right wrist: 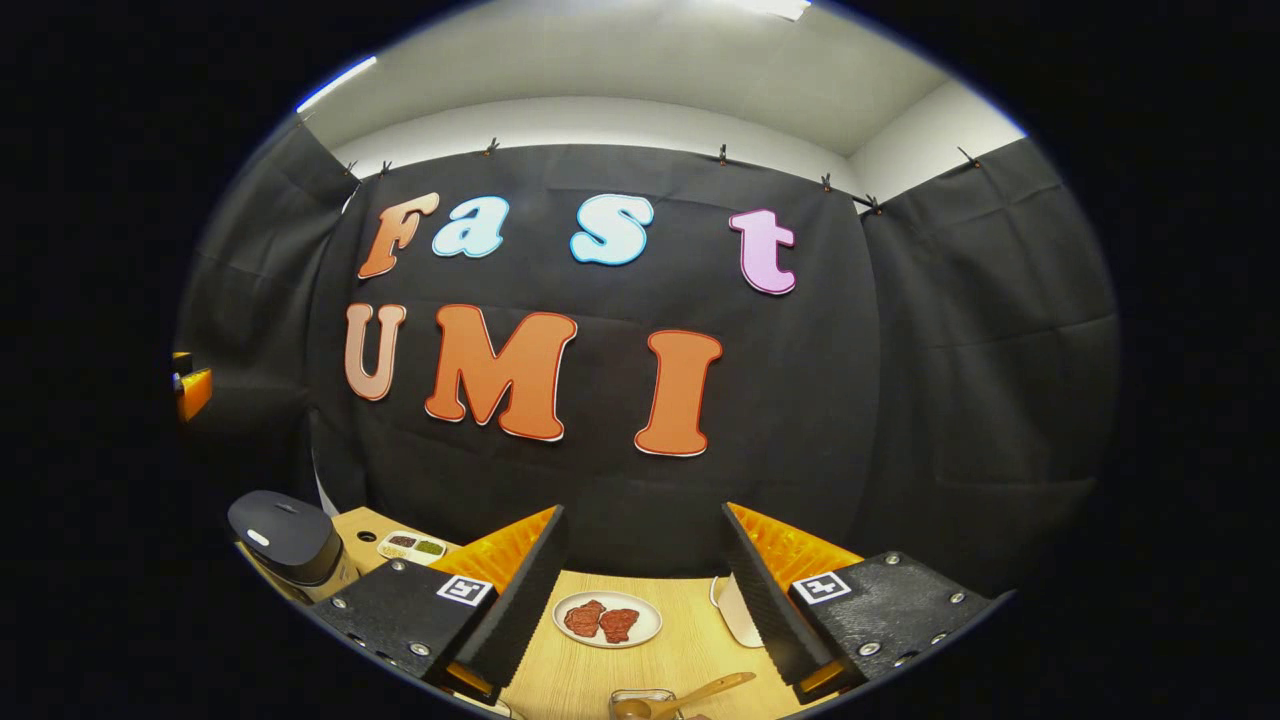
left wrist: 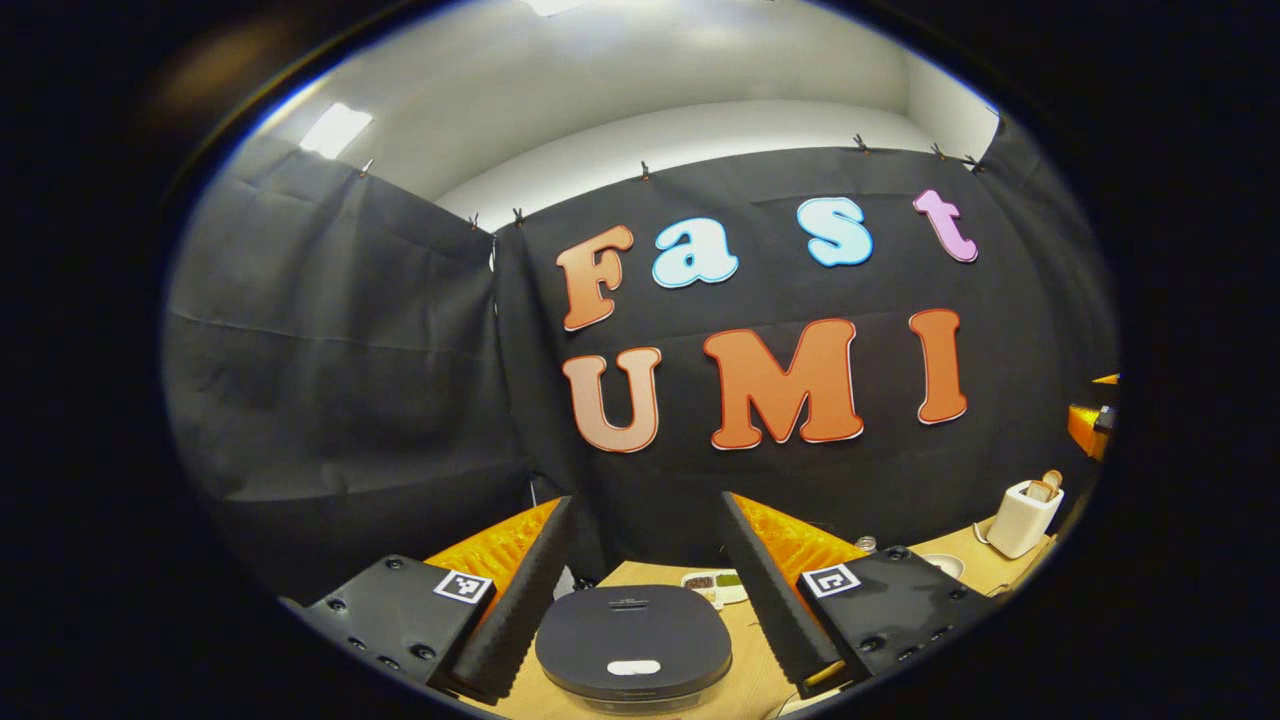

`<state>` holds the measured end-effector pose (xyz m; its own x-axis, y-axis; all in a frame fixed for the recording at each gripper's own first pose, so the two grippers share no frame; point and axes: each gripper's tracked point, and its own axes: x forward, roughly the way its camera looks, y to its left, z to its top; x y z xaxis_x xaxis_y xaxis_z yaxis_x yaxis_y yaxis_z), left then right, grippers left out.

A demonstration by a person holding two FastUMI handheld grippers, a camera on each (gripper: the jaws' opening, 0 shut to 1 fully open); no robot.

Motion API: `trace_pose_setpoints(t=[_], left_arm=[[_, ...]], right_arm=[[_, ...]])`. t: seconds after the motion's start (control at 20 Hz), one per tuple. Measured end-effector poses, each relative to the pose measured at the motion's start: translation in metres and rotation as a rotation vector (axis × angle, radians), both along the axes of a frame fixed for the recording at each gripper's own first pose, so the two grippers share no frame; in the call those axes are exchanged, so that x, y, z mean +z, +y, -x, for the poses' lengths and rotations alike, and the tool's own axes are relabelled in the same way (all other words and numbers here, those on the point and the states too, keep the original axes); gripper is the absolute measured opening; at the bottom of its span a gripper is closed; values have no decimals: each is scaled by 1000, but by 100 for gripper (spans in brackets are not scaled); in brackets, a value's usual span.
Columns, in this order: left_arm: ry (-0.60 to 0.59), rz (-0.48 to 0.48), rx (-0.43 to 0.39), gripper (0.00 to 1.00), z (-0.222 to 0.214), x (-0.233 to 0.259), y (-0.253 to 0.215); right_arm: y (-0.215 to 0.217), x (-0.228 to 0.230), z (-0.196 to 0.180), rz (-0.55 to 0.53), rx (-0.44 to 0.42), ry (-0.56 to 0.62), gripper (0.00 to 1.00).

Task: Close the left gripper, press the button to open the rice cooker; take a wooden spoon from the chopstick holder with the right hand, scoop a spoonful of rice and pour it into the rice cooker, then put the wooden spoon back into the chopstick holder.

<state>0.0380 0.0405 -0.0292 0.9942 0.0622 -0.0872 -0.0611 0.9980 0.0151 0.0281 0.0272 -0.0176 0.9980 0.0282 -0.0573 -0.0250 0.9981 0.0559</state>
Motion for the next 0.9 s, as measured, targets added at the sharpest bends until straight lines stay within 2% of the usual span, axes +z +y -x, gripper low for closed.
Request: trace_pose_setpoints(t=[0.05, 0.3, 0.35, 0.4, 0.45, 0.85, 0.9], left_arm=[[21, -4, 12, 92, -4, -4, 5], [83, -58, 45, 48, -12, -16, 6], [98, -67, 55, 30, -10, -21, 6], [126, -59, 22, 12, -12, -28, -2], [165, -50, 1, 7, -10, -39, -9], [597, 125, 39, 2, -8, -133, 9], [632, 131, 45, 5, -8, -142, 14]], right_arm=[[0, -2, 0, 0, -1, 4, 93], [2, -16, -6, -11, 11, 43, 93], [1, -17, -8, -12, 12, 47, 93], [1, -17, -12, -13, 13, 53, 93], [2, -18, -15, -14, 13, 60, 93], [7, -29, -25, -13, 34, 99, 93], [8, -31, -25, -6, 36, 102, 94]])
